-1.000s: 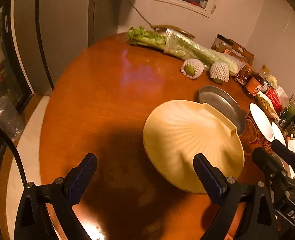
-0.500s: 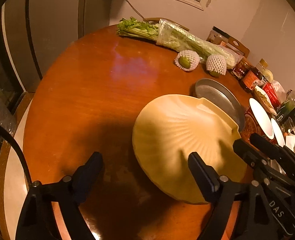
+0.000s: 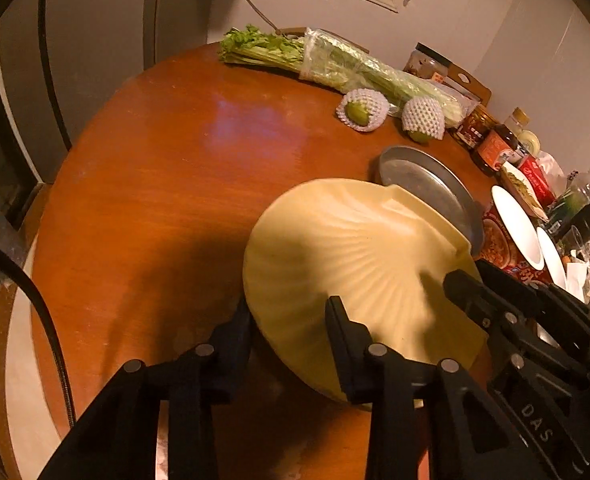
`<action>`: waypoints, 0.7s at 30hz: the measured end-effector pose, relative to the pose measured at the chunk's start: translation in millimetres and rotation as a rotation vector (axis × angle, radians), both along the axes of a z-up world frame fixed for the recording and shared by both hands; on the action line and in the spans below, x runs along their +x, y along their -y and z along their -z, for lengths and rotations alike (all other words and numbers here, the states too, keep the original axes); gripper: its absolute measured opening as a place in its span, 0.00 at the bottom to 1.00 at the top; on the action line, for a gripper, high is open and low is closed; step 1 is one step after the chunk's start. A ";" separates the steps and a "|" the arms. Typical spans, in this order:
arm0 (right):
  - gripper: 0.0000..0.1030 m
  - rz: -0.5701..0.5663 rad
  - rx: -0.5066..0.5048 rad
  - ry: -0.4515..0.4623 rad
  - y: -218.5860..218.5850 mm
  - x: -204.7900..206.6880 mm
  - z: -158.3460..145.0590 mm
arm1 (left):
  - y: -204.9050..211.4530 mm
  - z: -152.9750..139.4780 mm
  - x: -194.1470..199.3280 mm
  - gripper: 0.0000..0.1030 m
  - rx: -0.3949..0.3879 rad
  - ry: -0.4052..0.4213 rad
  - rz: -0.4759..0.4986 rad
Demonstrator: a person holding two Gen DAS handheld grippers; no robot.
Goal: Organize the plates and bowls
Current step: 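Lift the cream shell dish with the left gripper and lower it onto the table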
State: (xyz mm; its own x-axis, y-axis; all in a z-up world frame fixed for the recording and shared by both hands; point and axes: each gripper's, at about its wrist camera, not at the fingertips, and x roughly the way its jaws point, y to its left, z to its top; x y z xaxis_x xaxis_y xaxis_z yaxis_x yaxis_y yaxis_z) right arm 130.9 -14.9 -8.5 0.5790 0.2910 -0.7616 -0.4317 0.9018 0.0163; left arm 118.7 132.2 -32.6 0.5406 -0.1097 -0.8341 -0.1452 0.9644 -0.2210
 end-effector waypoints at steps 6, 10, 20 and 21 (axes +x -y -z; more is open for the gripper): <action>0.27 -0.031 0.019 0.001 -10.2 -6.4 -6.9 | -15.0 -5.9 -2.8 0.35 0.001 0.016 -0.033; 0.27 -0.047 0.026 0.015 -20.5 -13.0 -12.6 | -25.8 -11.3 -4.4 0.35 0.023 0.026 -0.056; 0.27 -0.082 0.024 -0.004 -44.0 -17.2 -2.0 | -47.2 -9.0 1.2 0.35 0.056 0.039 -0.095; 0.27 -0.082 0.023 -0.008 -45.0 -16.7 -0.5 | -47.9 -7.6 2.3 0.35 0.057 0.036 -0.095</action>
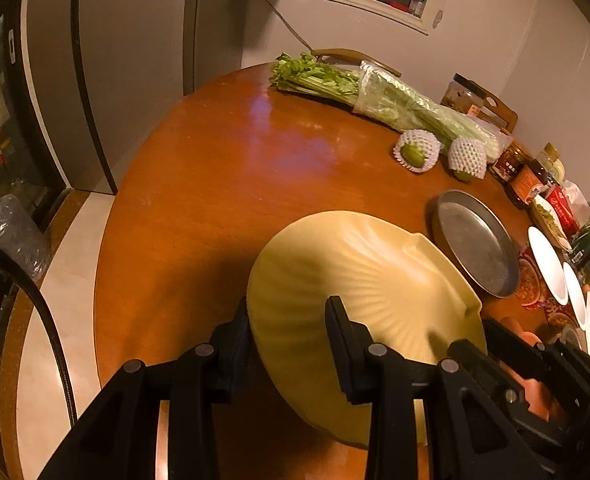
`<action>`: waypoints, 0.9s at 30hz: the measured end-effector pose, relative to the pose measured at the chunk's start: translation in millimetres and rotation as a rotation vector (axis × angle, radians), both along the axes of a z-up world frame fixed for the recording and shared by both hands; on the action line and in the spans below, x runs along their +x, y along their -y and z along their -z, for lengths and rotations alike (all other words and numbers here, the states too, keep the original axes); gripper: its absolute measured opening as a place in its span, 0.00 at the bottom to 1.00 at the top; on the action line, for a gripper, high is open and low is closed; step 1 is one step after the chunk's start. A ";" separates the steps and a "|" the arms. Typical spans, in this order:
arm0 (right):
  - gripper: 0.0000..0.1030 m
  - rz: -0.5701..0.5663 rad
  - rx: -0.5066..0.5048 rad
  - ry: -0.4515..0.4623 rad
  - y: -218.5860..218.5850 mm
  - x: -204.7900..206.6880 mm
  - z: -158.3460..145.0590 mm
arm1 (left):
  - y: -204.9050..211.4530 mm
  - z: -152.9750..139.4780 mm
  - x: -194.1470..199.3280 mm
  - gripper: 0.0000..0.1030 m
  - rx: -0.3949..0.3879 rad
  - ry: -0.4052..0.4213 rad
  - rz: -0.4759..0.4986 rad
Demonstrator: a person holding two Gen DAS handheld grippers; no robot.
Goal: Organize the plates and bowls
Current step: 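Lift the cream shell dish with the left gripper and lower it onto the table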
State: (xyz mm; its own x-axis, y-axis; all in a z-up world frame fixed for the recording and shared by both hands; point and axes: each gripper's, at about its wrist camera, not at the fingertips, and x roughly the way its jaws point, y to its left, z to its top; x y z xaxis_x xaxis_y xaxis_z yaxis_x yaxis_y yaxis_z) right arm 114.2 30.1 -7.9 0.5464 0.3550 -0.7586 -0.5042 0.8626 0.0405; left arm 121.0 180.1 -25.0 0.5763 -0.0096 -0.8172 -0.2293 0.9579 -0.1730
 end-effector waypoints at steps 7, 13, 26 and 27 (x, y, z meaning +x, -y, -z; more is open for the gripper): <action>0.27 0.005 -0.022 -0.012 -2.3 3.8 8.1 | 0.9 5.7 4.6 0.35 -0.007 -0.004 -0.001; 0.28 0.011 -0.034 -0.024 -1.3 6.7 13.1 | 2.4 10.7 9.1 0.35 -0.019 -0.012 0.002; 0.31 0.008 -0.037 -0.043 1.5 9.3 13.7 | 4.7 5.9 5.7 0.36 -0.036 0.016 0.008; 0.32 0.007 -0.034 -0.036 1.6 8.3 12.7 | 4.1 4.7 4.6 0.37 -0.039 0.022 0.005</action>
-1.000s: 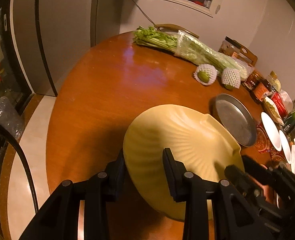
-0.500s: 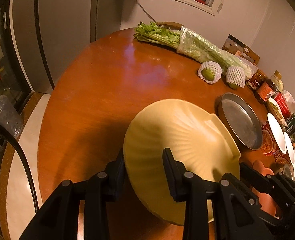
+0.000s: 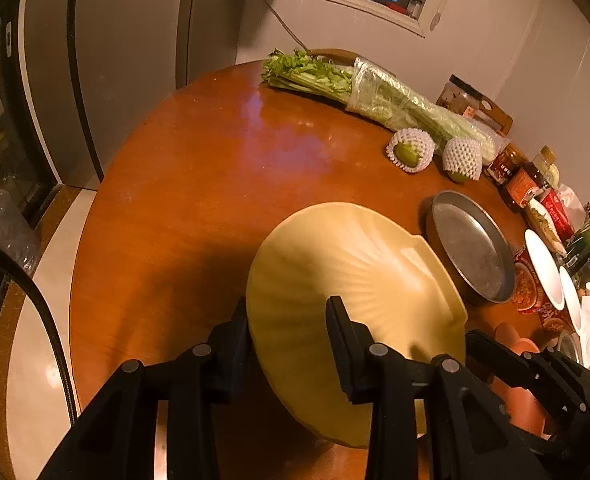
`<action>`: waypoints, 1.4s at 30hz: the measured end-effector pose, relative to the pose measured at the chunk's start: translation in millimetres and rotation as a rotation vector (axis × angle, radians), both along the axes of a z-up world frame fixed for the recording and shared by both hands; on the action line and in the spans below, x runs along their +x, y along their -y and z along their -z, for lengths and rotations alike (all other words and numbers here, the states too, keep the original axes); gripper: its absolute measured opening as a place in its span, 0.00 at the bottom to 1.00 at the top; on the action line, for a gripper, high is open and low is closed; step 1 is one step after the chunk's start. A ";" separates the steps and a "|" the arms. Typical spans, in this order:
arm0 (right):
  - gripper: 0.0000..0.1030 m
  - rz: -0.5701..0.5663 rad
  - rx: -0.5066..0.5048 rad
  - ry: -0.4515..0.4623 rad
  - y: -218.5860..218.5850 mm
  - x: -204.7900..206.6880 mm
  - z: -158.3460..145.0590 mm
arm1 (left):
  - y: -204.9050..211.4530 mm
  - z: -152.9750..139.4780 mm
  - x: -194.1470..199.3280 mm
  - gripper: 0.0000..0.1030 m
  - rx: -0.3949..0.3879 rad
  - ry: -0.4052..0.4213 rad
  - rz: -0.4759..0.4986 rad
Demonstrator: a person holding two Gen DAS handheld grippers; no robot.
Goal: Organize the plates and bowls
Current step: 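Lift the cream shell dish with the left gripper and lower it onto the table, then open the left gripper and move it to the coral-orange plate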
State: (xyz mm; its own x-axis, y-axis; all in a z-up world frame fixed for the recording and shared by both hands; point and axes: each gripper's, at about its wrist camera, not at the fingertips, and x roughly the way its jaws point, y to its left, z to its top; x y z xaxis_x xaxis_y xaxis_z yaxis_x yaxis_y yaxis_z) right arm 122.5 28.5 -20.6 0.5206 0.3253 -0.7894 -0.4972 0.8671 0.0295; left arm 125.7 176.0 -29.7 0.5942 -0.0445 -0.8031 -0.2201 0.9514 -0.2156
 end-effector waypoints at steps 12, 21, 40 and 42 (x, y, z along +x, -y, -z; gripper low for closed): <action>0.35 0.042 0.021 0.039 17.2 -7.4 -14.4 | -4.4 -14.1 -11.8 0.52 -0.003 0.043 -0.021; 0.36 0.067 0.038 0.049 42.9 -28.9 -22.5 | 19.2 -31.3 -28.0 0.54 0.014 0.066 0.030; 0.36 0.096 0.084 0.060 106.9 -89.4 -27.0 | 95.4 -41.8 -62.2 0.56 0.062 0.074 0.165; 0.36 0.098 0.091 0.053 111.6 -95.6 -24.9 | 101.6 -39.8 -65.4 0.56 0.058 0.068 0.175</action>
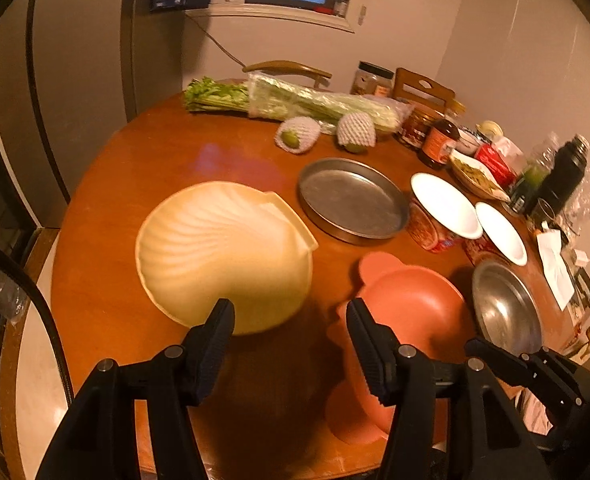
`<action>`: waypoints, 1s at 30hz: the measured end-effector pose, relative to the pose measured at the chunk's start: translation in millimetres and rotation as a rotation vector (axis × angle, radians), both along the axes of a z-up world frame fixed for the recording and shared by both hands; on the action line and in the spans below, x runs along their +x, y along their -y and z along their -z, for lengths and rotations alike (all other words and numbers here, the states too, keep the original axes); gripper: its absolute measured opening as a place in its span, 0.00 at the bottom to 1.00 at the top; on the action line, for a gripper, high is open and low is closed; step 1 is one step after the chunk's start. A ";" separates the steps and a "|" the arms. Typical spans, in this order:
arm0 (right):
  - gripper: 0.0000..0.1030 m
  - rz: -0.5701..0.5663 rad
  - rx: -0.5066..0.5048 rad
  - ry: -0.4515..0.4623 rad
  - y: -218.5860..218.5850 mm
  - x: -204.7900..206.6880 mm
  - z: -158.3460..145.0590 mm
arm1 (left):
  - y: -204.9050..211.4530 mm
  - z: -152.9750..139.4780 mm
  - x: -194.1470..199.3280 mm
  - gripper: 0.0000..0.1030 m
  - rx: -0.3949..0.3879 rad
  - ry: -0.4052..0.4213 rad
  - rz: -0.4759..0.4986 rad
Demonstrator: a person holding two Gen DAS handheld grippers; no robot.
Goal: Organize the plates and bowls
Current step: 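Open the left gripper and move it to the coral-orange plate, then grasp the coral-orange plate rim with the left gripper and lift it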
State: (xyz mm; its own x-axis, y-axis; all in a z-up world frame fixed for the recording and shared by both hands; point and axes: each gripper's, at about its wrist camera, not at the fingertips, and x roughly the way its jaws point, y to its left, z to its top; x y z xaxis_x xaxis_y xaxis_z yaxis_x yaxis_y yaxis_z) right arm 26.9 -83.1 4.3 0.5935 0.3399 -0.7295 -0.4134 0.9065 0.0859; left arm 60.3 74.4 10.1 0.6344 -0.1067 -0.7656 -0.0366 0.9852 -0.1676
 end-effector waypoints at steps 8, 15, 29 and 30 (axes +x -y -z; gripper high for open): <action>0.36 0.004 0.028 -0.008 19.7 -25.1 1.2 | 18.8 6.6 -7.8 0.56 0.006 -0.020 0.036; 0.37 0.060 0.074 -0.031 42.5 -39.1 2.5 | 31.4 14.4 -7.9 0.56 0.023 -0.046 0.058; 0.38 0.116 0.080 -0.107 50.5 -29.3 24.6 | 43.4 27.4 -3.1 0.56 0.049 -0.077 0.081; 0.38 0.122 0.077 -0.107 50.8 -27.2 26.0 | 43.7 28.0 -2.9 0.56 0.051 -0.077 0.082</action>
